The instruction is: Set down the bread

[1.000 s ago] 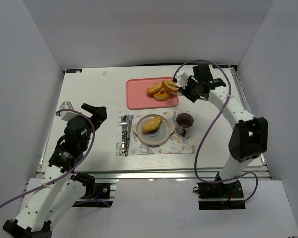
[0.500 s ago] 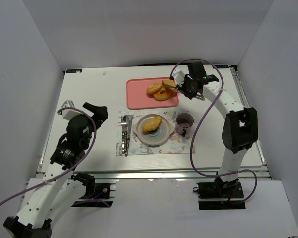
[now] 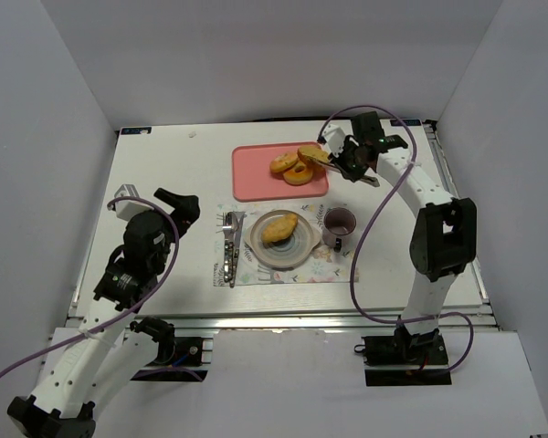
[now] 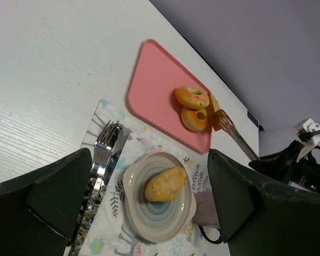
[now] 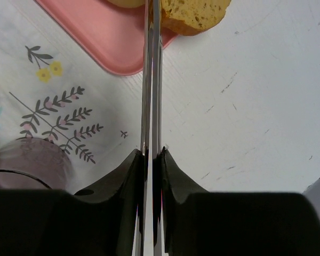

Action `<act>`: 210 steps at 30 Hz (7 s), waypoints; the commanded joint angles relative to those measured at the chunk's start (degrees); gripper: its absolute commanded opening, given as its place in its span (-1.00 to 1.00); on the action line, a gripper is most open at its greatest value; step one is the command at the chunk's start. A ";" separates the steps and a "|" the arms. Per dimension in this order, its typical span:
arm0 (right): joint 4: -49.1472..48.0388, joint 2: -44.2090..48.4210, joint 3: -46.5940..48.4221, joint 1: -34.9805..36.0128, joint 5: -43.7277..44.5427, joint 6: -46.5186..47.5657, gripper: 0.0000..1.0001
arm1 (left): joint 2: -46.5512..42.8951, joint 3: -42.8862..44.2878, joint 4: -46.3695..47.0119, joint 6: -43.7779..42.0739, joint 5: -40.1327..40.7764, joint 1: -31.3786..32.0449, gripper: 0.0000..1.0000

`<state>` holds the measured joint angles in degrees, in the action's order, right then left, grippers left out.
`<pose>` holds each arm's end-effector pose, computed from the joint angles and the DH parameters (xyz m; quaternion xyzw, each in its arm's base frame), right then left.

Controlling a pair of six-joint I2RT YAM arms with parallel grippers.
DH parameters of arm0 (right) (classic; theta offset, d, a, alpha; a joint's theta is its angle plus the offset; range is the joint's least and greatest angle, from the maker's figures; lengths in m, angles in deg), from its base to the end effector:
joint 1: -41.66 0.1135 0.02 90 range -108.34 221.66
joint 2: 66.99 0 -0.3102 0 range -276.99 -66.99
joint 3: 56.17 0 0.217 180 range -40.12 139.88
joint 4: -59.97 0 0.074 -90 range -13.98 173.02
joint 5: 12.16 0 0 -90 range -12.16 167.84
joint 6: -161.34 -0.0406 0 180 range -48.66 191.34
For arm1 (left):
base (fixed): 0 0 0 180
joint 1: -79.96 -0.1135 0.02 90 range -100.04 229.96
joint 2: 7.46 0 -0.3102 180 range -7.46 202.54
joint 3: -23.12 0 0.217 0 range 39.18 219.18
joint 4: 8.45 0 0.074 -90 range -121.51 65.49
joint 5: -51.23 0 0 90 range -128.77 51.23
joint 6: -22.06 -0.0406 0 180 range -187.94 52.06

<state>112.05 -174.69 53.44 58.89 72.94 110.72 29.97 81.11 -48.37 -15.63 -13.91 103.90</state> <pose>0.3853 0.1231 0.3284 -0.4582 0.8201 -0.0259 0.3417 0.0813 -0.0174 0.3415 -0.3159 0.7420 -0.2104 0.5526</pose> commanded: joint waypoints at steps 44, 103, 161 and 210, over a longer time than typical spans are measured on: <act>13.98 37.83 -29.06 10.54 -24.45 0.00 -0.01 | -0.69 -0.10 0.74 -0.37 -0.78 -0.04 0.97; -14.24 -5.59 4.70 13.70 10.27 35.95 -0.50 | -1.04 -1.85 1.88 -0.28 0.19 -0.04 0.96; 8.27 38.97 -33.80 16.43 -20.05 7.21 -0.04 | -3.42 -1.59 0.30 0.60 -0.08 -0.04 0.96; -24.88 11.22 -32.65 -24.44 -3.10 -30.58 -0.10 | -1.31 -1.15 2.76 0.33 -0.96 -0.04 0.96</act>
<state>90.85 -161.25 20.94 34.46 67.63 82.13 28.59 79.60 -46.44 -14.93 -14.41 103.90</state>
